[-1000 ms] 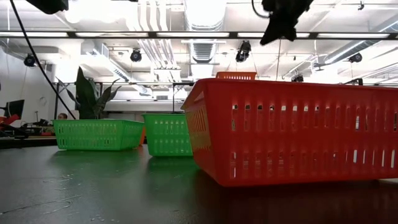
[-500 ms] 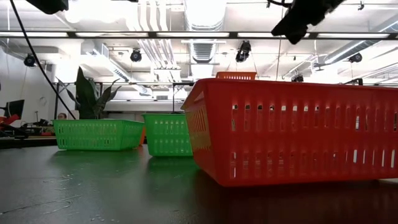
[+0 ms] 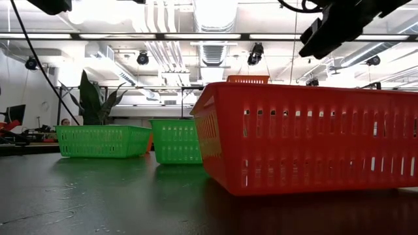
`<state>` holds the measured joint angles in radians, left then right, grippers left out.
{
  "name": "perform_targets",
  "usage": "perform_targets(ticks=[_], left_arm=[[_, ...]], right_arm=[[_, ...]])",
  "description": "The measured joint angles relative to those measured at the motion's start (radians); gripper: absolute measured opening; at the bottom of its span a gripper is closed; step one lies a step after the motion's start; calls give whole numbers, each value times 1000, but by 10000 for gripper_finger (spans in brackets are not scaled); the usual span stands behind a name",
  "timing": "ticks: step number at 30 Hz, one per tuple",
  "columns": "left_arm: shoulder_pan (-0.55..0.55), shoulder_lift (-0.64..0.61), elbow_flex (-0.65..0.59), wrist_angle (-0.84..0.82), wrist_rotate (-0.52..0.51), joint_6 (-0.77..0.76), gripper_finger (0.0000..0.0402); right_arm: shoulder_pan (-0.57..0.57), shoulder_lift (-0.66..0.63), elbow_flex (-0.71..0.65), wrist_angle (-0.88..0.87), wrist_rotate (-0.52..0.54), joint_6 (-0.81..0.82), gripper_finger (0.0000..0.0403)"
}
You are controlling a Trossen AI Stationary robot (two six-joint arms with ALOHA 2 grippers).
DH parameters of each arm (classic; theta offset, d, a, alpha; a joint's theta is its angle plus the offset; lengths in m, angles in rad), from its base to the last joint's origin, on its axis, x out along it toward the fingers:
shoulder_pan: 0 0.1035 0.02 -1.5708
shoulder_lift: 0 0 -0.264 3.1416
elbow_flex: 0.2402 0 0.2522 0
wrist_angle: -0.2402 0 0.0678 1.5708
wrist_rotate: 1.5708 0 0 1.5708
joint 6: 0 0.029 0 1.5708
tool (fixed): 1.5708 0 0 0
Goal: Stack baskets on shelf by color
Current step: Put the top left red bin on the shelf
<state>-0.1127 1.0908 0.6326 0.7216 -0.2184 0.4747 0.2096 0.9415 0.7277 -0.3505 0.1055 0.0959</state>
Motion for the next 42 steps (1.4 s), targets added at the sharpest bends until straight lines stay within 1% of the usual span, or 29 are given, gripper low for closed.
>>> perform_targets(ticks=[2,5,8,12,16,20,23,28,36,42], left_arm=[[0,0,0,-7,0,0,70],[0,1,-1,-7,0,0,70],[0,1,-1,-7,0,0,70],[0,1,-1,-7,0,0,70],[0,1,-1,-6,0,0,70],[0,1,-1,-7,0,0,70],[0,1,-1,-19,0,0,70],[0,1,-1,-25,0,0,70],[0,0,-1,-26,0,0,70],[0,1,-1,-28,0,0,70]], right_arm=[[10,8,0,-7,-3,58,10],[13,29,0,-13,-62,118,23],[13,62,0,-19,-92,140,52],[16,125,9,-30,-106,140,103],[26,213,67,-128,-106,149,148],[45,308,138,-227,-106,148,169],[57,376,189,-296,-106,142,170],[64,470,262,-377,-106,116,159],[63,571,285,-385,-106,86,142],[63,601,284,-380,-106,78,116]])
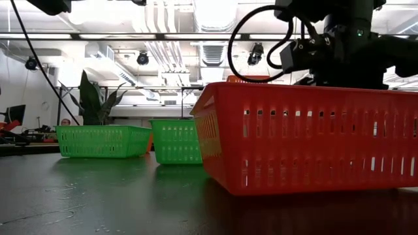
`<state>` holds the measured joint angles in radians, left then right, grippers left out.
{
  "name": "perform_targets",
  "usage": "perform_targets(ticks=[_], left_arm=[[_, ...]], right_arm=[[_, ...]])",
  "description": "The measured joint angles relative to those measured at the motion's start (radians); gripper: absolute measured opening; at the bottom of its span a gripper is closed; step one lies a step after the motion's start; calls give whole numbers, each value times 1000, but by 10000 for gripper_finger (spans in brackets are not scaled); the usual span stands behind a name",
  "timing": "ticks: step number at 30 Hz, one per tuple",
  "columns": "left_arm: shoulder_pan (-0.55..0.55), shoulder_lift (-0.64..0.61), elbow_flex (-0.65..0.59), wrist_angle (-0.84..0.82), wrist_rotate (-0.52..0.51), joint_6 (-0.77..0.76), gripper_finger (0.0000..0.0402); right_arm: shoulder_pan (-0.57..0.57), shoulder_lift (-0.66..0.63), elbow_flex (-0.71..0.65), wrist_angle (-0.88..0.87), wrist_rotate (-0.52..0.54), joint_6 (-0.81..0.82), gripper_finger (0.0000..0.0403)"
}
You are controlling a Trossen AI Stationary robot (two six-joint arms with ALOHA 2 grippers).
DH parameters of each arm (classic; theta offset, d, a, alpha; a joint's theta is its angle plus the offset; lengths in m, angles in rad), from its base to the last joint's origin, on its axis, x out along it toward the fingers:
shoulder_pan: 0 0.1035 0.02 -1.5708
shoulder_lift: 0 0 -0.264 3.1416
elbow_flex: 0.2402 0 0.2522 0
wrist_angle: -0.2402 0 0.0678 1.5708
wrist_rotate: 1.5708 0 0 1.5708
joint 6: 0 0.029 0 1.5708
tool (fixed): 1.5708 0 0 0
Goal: Stack baskets on shelf by color
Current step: Put the top left red bin on the shelf
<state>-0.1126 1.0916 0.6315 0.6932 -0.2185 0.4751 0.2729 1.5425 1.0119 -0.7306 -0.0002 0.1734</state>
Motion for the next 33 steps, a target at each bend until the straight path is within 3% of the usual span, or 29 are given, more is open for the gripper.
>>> perform_targets(ticks=[12,24,33], left_arm=[[0,0,0,1,0,0,70],[0,0,0,2,0,0,70],[0,0,0,2,0,2,70]], right_arm=[[0,-16,-1,6,1,0,14],[0,-88,7,-39,0,19,10],[37,-129,175,-177,55,35,9]])
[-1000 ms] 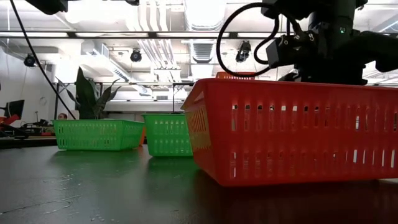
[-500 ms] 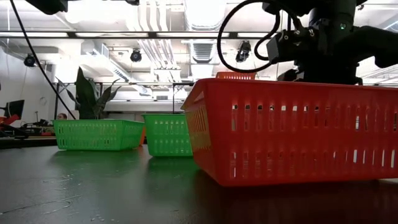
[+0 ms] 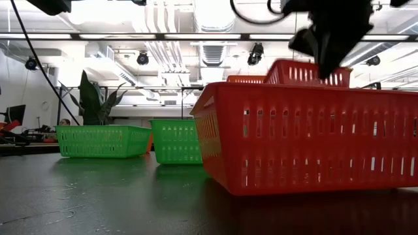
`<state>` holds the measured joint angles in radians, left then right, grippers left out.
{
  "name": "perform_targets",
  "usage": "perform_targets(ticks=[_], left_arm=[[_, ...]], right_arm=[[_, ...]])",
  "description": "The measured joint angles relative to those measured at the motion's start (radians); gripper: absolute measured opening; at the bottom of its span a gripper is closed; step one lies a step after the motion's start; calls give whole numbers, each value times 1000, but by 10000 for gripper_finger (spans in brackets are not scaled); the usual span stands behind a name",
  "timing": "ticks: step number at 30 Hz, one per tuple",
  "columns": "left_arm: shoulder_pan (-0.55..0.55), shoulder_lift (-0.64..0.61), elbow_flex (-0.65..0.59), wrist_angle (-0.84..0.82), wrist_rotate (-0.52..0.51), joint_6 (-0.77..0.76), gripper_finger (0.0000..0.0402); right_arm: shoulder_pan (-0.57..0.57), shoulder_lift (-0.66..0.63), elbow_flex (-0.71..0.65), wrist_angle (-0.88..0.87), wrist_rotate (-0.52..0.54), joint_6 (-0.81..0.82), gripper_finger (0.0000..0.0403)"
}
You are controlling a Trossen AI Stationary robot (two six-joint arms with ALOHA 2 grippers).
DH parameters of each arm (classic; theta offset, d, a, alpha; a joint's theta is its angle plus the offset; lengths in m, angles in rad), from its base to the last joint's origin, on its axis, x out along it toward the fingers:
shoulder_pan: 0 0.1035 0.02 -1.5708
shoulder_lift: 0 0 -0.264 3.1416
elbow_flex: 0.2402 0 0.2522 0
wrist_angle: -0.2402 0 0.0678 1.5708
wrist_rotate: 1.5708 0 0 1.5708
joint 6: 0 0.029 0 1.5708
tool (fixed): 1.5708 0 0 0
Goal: Stack baskets on shelf by color
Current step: Put the top left red bin on the shelf
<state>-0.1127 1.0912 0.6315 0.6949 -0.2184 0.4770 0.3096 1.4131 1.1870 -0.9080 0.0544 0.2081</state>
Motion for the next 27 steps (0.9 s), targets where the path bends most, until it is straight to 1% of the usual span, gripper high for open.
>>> perform_targets(ticks=[9,14,17,24,27], left_arm=[[0,0,0,0,0,0,70],[0,0,0,-1,0,0,70],[0,0,0,-1,0,0,70],[0,0,0,-1,0,0,70],[0,0,0,-1,0,0,70]], right_arm=[[56,3,202,-147,109,-17,9],[66,2,314,-231,172,-48,9],[66,1,372,-285,248,-70,9],[58,-1,496,-481,419,-97,9],[38,-7,538,-554,448,-101,9]])
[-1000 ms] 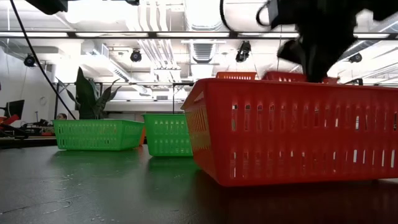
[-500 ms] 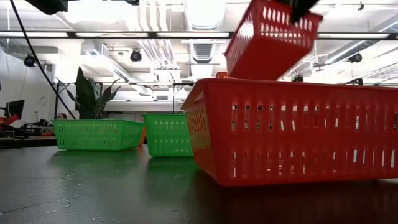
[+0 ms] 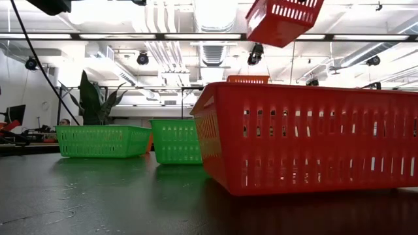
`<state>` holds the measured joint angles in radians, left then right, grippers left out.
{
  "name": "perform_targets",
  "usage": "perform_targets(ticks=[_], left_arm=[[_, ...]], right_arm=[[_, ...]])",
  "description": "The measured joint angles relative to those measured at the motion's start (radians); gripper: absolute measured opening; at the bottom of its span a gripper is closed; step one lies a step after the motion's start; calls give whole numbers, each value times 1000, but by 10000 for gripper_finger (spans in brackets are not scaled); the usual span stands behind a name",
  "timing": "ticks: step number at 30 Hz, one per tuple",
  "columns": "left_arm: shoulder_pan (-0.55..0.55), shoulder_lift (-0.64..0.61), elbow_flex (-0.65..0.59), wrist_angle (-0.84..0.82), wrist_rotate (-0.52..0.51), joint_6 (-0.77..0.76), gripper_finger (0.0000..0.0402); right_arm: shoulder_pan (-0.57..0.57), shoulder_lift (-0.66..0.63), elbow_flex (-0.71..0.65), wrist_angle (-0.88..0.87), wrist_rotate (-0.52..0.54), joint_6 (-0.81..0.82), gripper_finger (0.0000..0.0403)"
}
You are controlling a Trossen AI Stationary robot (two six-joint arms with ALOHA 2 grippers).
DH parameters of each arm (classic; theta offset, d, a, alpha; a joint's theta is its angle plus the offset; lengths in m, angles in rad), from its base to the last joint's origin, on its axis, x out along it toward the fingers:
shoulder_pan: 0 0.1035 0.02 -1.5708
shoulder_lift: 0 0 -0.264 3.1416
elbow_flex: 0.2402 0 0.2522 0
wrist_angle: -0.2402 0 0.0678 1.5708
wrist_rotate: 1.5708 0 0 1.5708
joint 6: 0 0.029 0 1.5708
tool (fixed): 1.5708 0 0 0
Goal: Stack baskets on shelf by color
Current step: Put the top left red bin on the shelf
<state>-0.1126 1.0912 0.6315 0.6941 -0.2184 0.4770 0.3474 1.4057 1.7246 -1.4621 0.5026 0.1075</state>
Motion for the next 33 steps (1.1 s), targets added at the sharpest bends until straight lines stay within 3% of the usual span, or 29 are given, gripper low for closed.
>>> perform_targets(ticks=[12,33], left_arm=[[0,0,0,0,0,1,70],[0,0,0,2,0,10,70]], right_arm=[[-221,-150,-3,-26,8,-184,9],[-719,-205,-136,104,-314,-524,9]])
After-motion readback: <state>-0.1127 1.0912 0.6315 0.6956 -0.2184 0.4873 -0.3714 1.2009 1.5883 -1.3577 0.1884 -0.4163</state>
